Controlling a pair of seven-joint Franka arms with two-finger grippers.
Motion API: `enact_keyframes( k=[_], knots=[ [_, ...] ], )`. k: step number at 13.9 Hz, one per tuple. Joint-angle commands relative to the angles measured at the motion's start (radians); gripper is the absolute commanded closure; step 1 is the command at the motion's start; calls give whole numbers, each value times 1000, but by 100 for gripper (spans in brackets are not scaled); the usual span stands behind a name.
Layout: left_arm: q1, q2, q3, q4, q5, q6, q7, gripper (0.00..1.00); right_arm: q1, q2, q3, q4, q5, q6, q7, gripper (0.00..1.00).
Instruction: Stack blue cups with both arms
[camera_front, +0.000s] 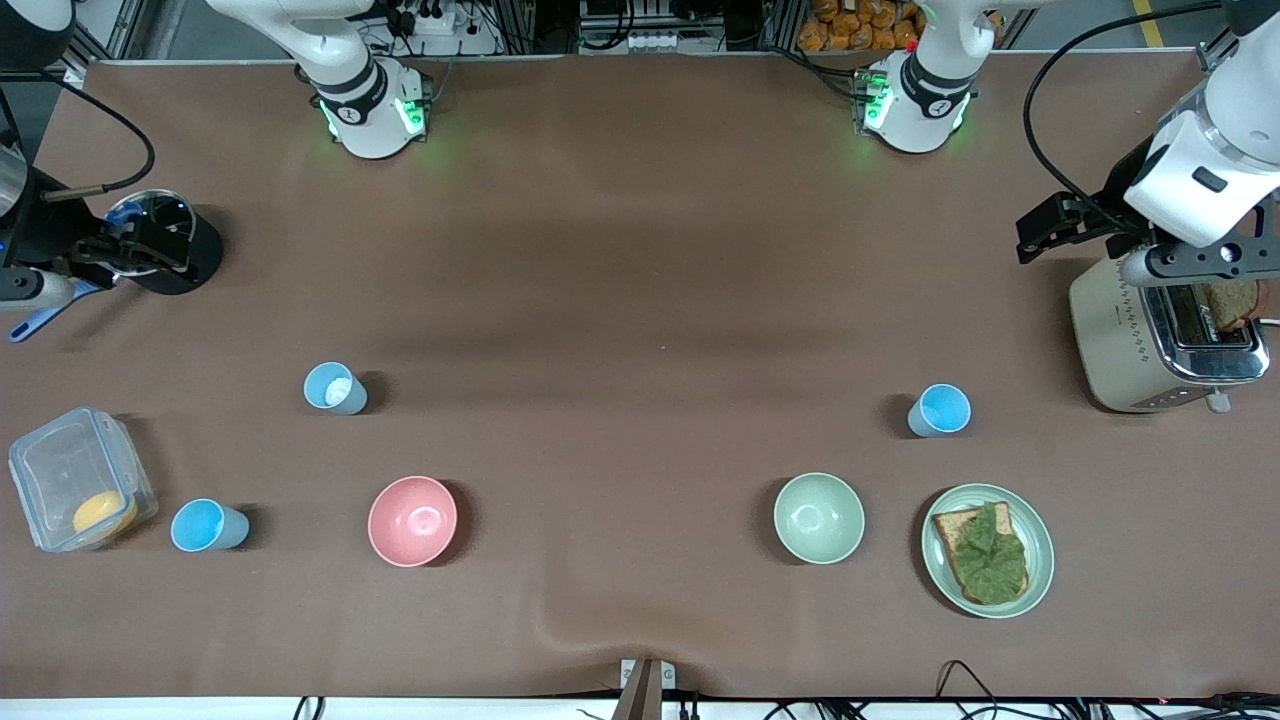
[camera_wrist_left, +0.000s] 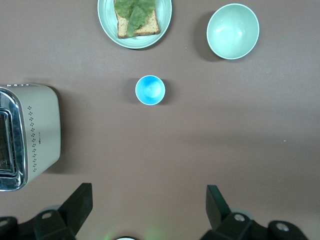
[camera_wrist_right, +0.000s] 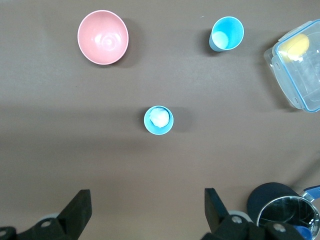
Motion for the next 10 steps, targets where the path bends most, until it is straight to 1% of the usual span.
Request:
enact_keyframes(
  k=[1,4,7,9,10],
  knots=[
    [-6,27,6,38,-9,7,5,0,-5,8,7,21,13,-15,1,0],
    [-3,52,6,37,-2,13,4,0,10,10,7,21,7,-15,1,0],
    [12,107,9,31,4,21,4,0,49,24,7,24,1,-12,7,0],
    [35,122,8,11,3,26,4,0,66,77,9,23,4,-14,3,0],
    [37,119,8,-15,3,29,4,0,108,105,9,18,2,-15,2,0]
  ],
)
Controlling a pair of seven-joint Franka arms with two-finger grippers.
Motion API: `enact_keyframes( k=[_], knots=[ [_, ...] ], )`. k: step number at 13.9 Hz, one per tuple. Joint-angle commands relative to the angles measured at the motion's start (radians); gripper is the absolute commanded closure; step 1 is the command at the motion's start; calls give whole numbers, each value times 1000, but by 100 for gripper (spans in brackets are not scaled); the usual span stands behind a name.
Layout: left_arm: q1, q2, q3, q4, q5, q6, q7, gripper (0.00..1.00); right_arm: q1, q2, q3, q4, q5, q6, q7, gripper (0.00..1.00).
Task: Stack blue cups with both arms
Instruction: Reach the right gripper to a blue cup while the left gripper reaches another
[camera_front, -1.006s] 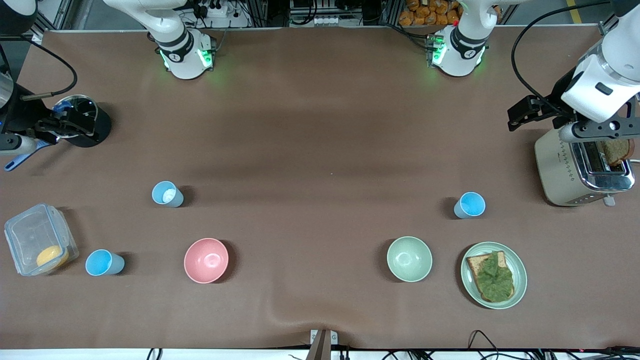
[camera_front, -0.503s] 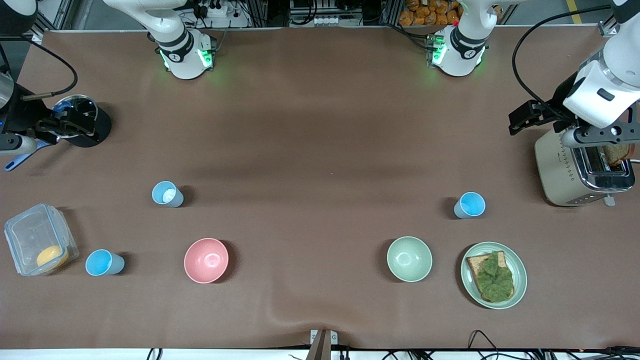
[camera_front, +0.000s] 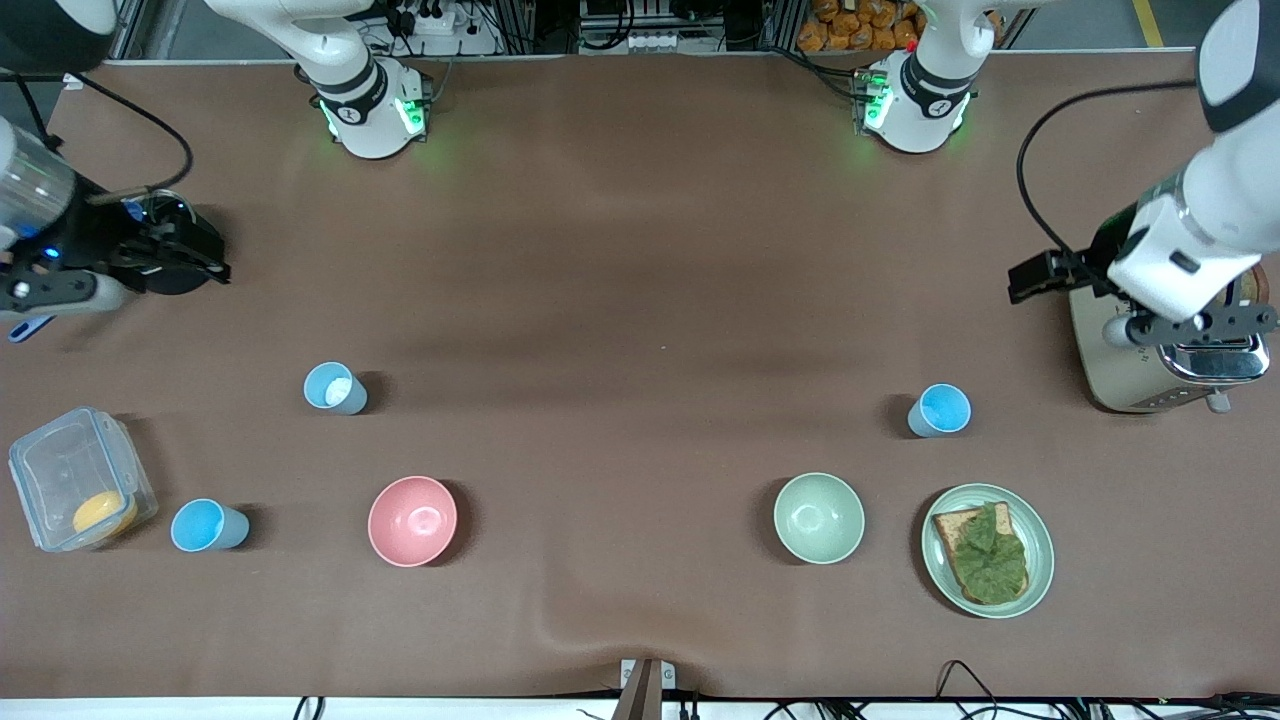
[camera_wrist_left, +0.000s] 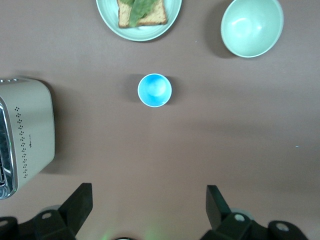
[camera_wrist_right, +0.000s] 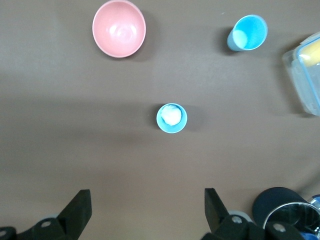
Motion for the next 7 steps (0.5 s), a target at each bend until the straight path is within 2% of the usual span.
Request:
enact_keyframes(
  k=[1,4,7],
  knots=[
    [10,-7,-3,-43,3,17,4,0,82,88,-5,12,-4,-8,12,0],
    [10,-21,-12,-127,1,85,-2,0,110,195,-6,2,-10,56,25,0],
    [18,-126,-12,-354,-2,291,-11,0,73,254,-9,-88,-10,182,26,0]
  ],
)
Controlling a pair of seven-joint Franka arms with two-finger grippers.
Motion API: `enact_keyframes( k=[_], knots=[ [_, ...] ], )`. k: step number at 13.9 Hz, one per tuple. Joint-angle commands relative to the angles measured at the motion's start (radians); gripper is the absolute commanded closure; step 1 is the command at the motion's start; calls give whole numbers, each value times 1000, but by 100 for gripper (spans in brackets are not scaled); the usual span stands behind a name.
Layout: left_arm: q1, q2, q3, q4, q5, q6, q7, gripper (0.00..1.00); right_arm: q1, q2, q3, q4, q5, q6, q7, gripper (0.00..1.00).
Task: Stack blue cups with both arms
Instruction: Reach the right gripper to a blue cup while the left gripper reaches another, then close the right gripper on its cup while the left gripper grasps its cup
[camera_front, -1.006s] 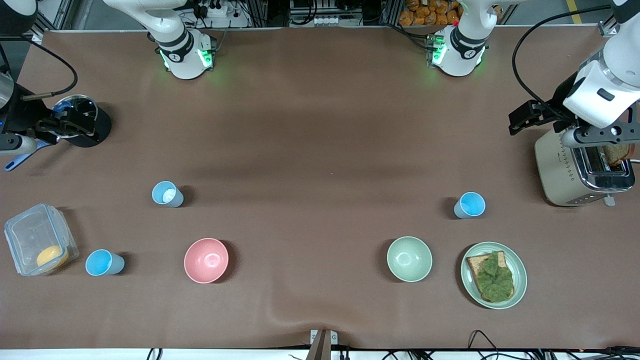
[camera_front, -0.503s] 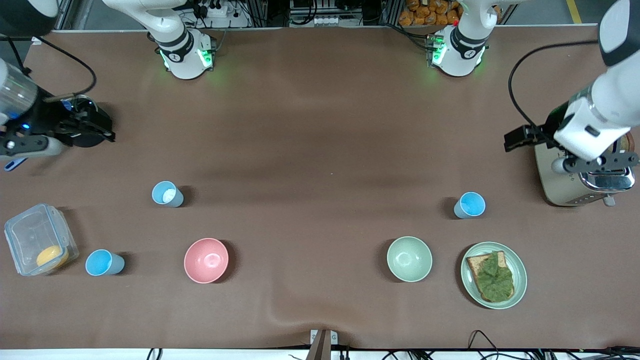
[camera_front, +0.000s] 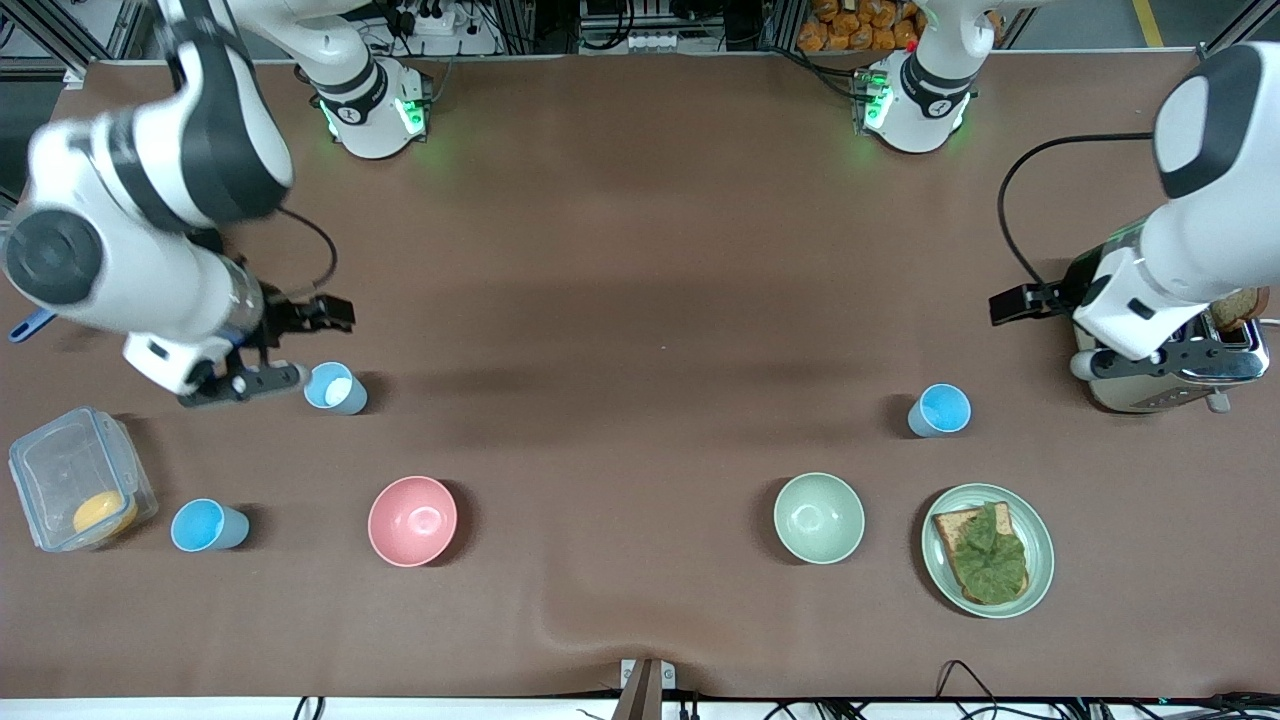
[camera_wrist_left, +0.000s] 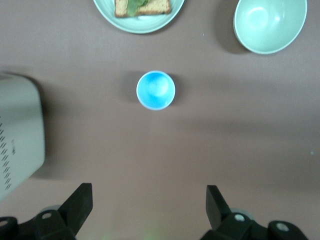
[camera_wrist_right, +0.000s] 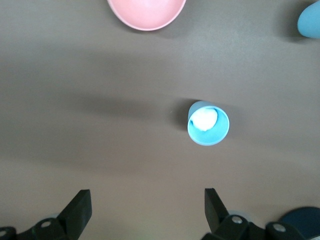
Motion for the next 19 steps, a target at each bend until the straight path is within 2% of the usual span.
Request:
enact_keyframes(
  k=[1,3,6,9,12,14,16,17,19],
  knots=[
    [17,-121,-3,-234,-2,181,-6,0,-47,32,-1,-96,-3,115,6,0],
    [18,-116,-3,-319,1,302,-5,0,-58,54,1,-174,3,230,6,0],
    [47,-103,-3,-437,3,531,-5,0,-69,132,-1,-188,8,278,4,0],
    [47,-42,-2,-459,3,641,-5,0,-90,170,1,-220,10,288,3,0],
    [49,15,1,-459,15,679,12,0,-90,242,1,-228,10,291,6,3],
    [54,51,1,-456,61,694,12,0,-101,264,1,-211,23,295,6,49],
    [70,97,1,-450,63,718,12,0,-93,262,3,-196,26,291,6,90],
    [73,115,3,-444,63,728,12,0,-90,262,1,-188,26,288,6,100],
    [87,163,3,-415,64,735,14,0,-89,262,1,-181,26,287,6,100]
  ],
)
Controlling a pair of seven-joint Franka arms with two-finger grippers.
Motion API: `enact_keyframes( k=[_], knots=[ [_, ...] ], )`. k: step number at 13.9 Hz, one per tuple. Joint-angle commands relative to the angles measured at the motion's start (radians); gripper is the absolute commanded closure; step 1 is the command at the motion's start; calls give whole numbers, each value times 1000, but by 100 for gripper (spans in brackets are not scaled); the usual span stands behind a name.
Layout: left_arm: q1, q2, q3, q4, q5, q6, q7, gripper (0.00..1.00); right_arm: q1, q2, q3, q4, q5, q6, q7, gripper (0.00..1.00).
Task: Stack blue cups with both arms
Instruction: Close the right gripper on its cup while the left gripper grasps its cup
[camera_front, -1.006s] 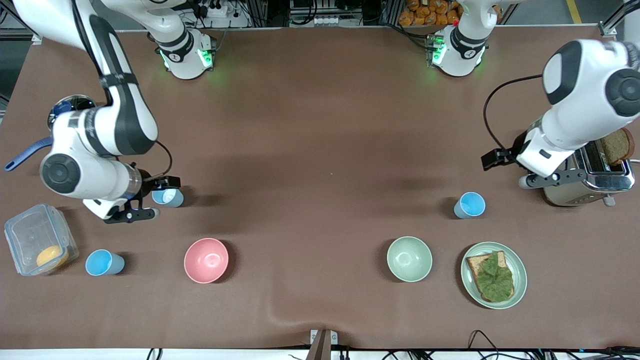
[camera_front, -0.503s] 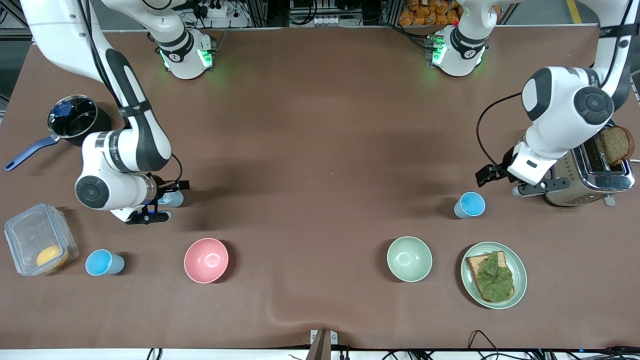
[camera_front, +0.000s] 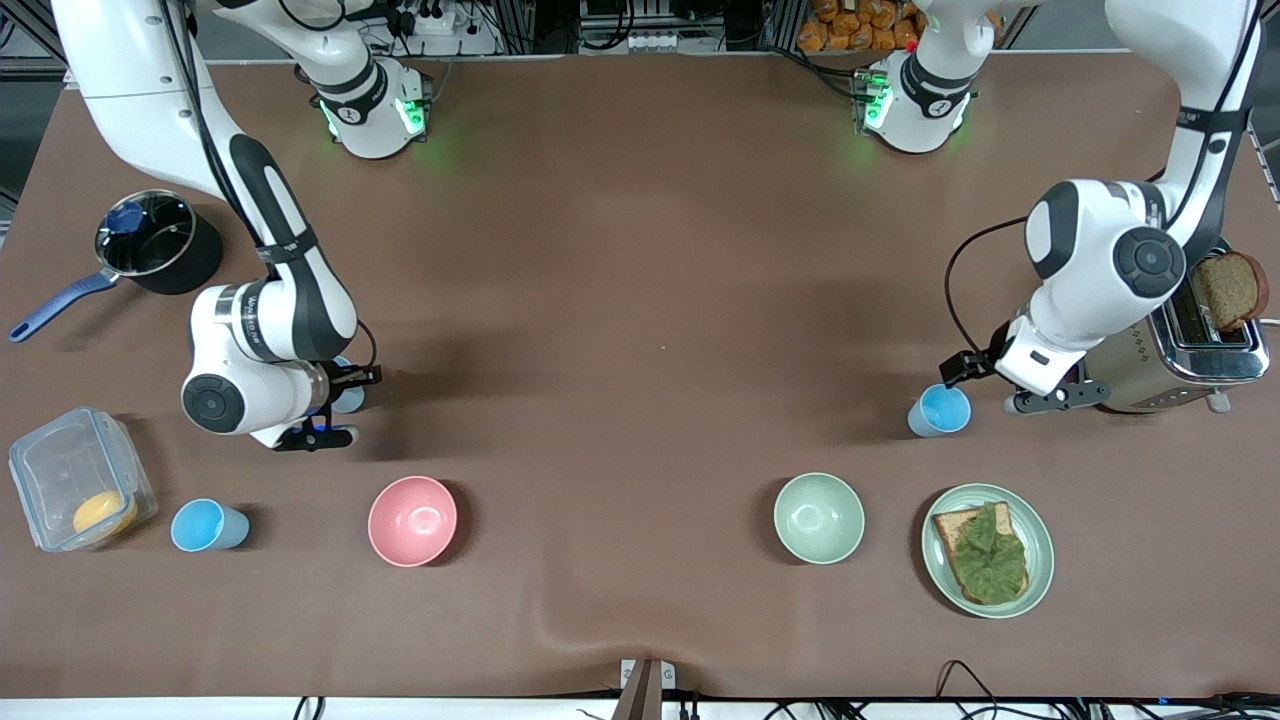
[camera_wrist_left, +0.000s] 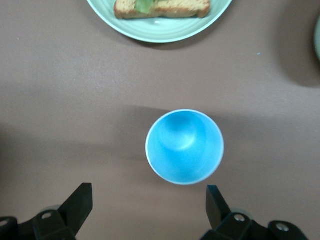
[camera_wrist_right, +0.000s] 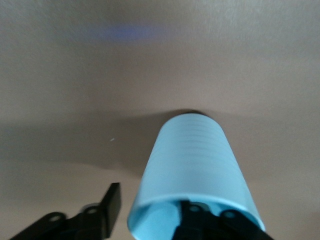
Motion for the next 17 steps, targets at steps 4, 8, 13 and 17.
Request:
enact_keyframes(
  k=[4,8,13,17],
  knots=[
    [18,106,-3,90,23,16,9,0,-8,-3,10,46,17,-18,6,100],
    [21,157,-5,128,23,16,11,0,-3,-7,11,80,17,-40,4,100],
    [15,195,-5,139,23,16,12,0,100,-17,14,210,37,-290,114,100],
    [16,203,-5,142,23,14,12,34,234,-23,28,243,159,-330,399,100]
  ],
)
